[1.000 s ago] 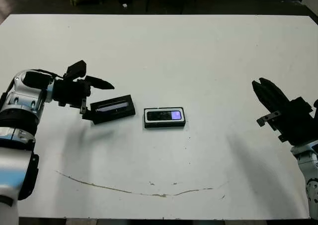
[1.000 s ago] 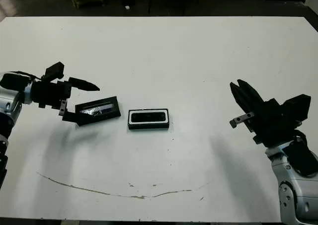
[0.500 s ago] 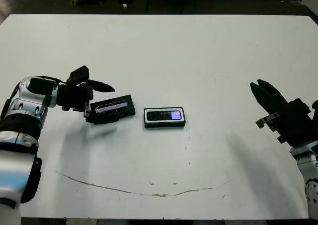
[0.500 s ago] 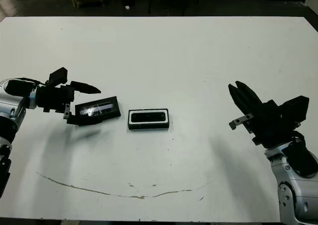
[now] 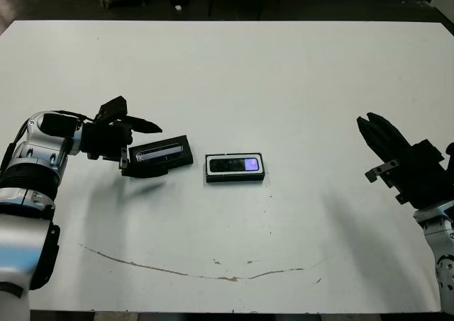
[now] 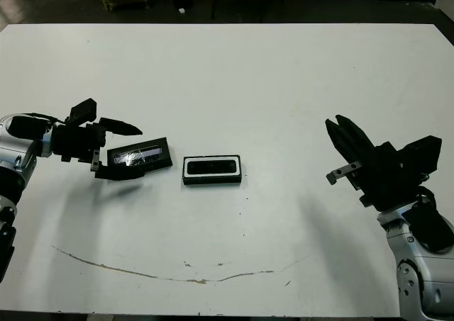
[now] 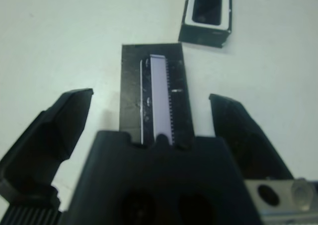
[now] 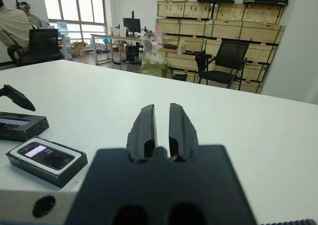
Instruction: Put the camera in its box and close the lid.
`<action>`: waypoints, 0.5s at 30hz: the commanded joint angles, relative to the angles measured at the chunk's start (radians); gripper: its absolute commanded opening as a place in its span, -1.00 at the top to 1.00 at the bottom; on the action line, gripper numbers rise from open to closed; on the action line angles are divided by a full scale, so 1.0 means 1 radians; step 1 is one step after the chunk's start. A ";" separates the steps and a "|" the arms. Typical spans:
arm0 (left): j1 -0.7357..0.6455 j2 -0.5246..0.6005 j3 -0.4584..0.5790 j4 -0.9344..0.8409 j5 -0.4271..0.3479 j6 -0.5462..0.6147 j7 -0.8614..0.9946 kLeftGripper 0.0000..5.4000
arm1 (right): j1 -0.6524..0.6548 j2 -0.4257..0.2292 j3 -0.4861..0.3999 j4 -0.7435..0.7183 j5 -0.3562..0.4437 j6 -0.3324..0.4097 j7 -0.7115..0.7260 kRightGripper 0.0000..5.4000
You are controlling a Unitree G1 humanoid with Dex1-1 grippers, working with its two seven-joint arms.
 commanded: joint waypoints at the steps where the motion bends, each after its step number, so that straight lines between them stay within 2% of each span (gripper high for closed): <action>1: 0.015 0.011 -0.005 0.026 0.020 -0.002 -0.013 -0.99 | 0.019 -0.004 0.002 0.004 -0.004 0.008 -0.001 1.00; 9: 0.014 0.027 -0.013 0.032 0.051 0.023 -0.025 -0.99 | 0.019 -0.006 0.002 0.008 -0.008 0.009 -0.002 1.00; 15: 0.021 0.025 0.002 0.051 0.042 0.030 -0.039 -0.99 | 0.023 -0.003 0.001 0.010 -0.003 0.004 0.002 1.00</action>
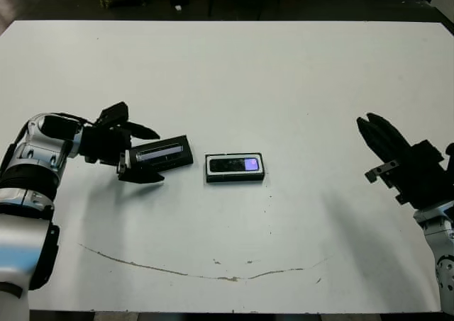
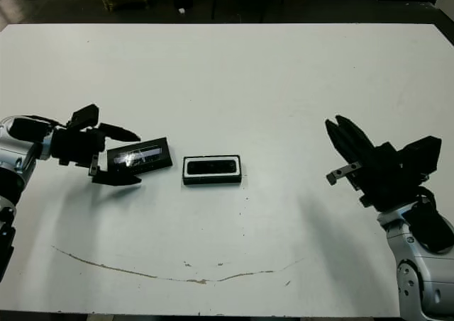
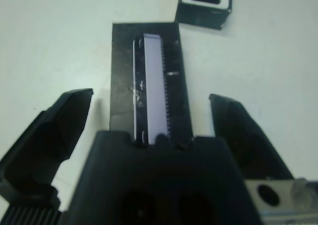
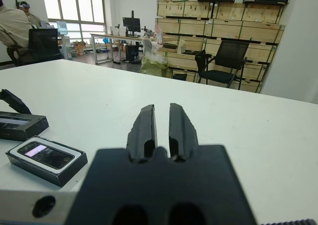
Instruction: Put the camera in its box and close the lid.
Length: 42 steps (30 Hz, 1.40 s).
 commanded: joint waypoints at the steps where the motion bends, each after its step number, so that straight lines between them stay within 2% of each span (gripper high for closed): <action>1: 0.023 0.019 0.003 0.017 0.008 0.008 -0.010 -0.99 | 0.019 -0.003 0.000 0.010 0.000 0.006 0.003 1.00; 10: 0.052 0.030 0.037 0.032 -0.012 -0.002 -0.020 -0.99 | 0.015 0.002 -0.002 0.030 0.020 -0.005 0.020 1.00; 18: 0.093 0.029 0.086 0.045 -0.052 0.069 -0.025 -0.99 | 0.015 -0.003 -0.001 0.027 0.015 -0.002 0.020 1.00; 30: 0.130 0.020 0.104 0.033 -0.068 0.048 0.004 -0.99 | 0.007 -0.001 -0.002 0.054 0.030 -0.023 0.048 1.00; 33: 0.133 0.015 0.098 0.025 -0.061 0.037 0.021 -0.85 | 0.006 0.000 -0.001 0.059 0.035 -0.024 0.053 1.00; 37: 0.147 0.006 0.099 0.002 -0.065 0.080 0.068 -0.50 | 0.009 -0.004 -0.001 0.049 0.034 -0.012 0.047 1.00; 42: 0.178 0.001 0.106 -0.038 -0.070 0.065 0.128 -0.05 | 0.010 -0.006 -0.004 0.052 0.045 -0.009 0.052 1.00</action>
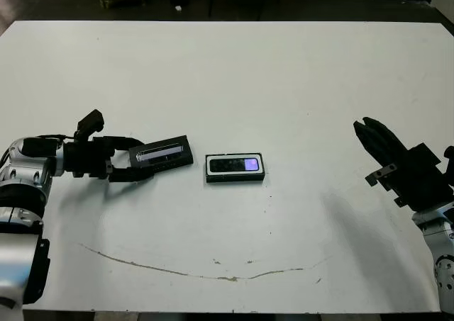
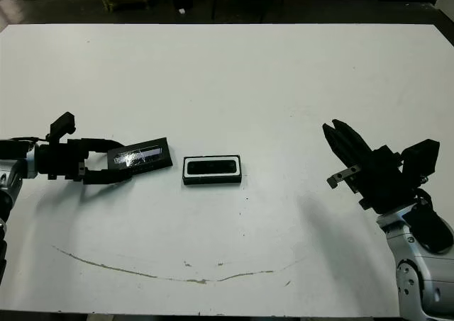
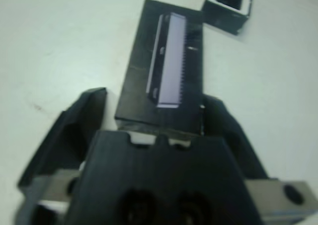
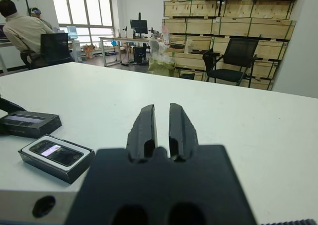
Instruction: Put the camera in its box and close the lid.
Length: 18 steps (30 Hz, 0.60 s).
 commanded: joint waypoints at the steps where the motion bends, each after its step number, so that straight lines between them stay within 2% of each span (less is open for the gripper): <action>1: 0.058 -0.007 -0.012 -0.020 0.019 0.002 0.038 0.04 | 0.012 -0.008 -0.002 0.011 0.001 0.010 0.004 1.00; 4: 0.067 -0.006 -0.013 -0.037 0.015 0.023 0.051 0.18 | 0.011 -0.009 0.000 0.015 -0.008 -0.001 0.005 1.00; 8: 0.073 -0.005 -0.013 -0.054 -0.002 0.050 0.041 0.19 | 0.010 -0.007 0.002 0.015 -0.008 0.005 0.003 1.00; 12: 0.080 0.004 -0.009 -0.101 -0.020 0.027 0.030 0.19 | 0.022 -0.012 0.006 -0.017 -0.029 0.027 -0.029 1.00; 18: 0.014 0.026 -0.002 -0.207 -0.071 0.152 -0.052 0.19 | 0.021 -0.013 0.009 -0.023 -0.030 0.039 -0.034 1.00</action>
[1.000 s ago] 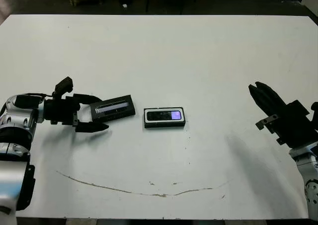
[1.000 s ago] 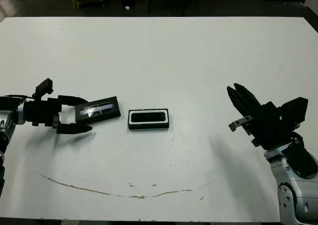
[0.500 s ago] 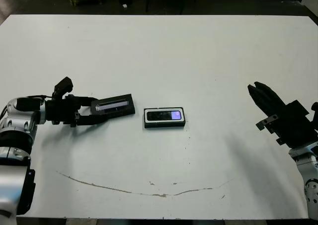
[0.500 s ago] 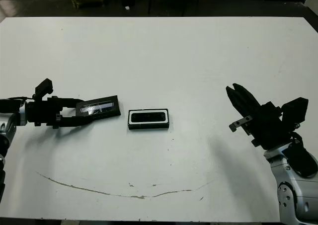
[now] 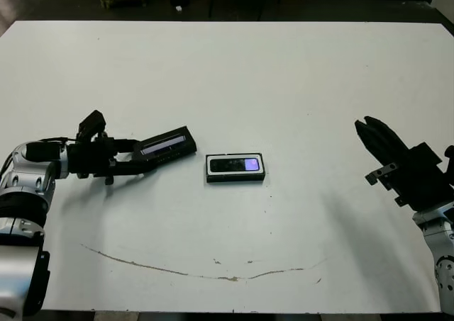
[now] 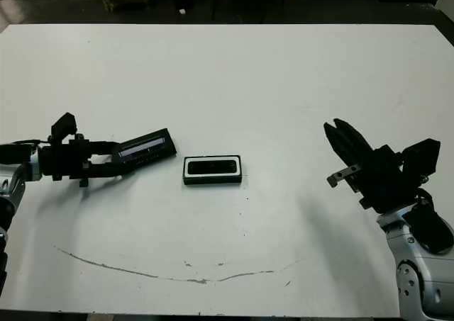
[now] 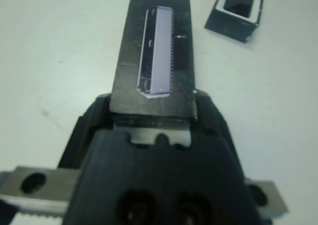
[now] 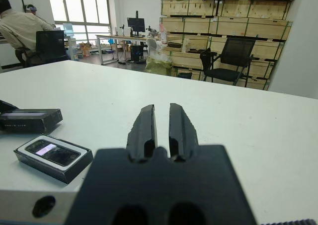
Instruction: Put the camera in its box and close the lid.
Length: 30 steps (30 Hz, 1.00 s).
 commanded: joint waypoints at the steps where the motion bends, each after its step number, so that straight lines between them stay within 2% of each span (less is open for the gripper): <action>1: -0.039 0.030 -0.005 -0.076 -0.011 0.064 -0.034 0.19 | 0.017 -0.010 0.007 -0.008 -0.014 0.028 -0.015 1.00; 9: -0.075 0.007 -0.009 -0.296 -0.080 0.137 -0.045 0.19 | 0.019 -0.006 0.012 -0.006 -0.012 0.026 -0.020 1.00; 14: -0.028 -0.001 -0.069 -0.470 -0.070 0.184 -0.006 0.19 | 0.014 -0.003 0.010 0.023 -0.006 -0.006 0.010 1.00; 18: -0.012 -0.022 -0.099 -0.465 -0.079 0.161 -0.015 0.19 | 0.017 -0.008 0.010 0.009 -0.010 0.008 0.002 1.00; 25: -0.014 -0.023 -0.143 -0.429 -0.066 0.191 -0.013 0.19 | 0.021 -0.007 0.014 -0.004 -0.014 0.018 -0.007 1.00; 30: -0.009 -0.033 -0.154 -0.400 -0.068 0.200 -0.007 0.19 | 0.018 -0.001 0.012 0.003 0.011 0.022 0.004 1.00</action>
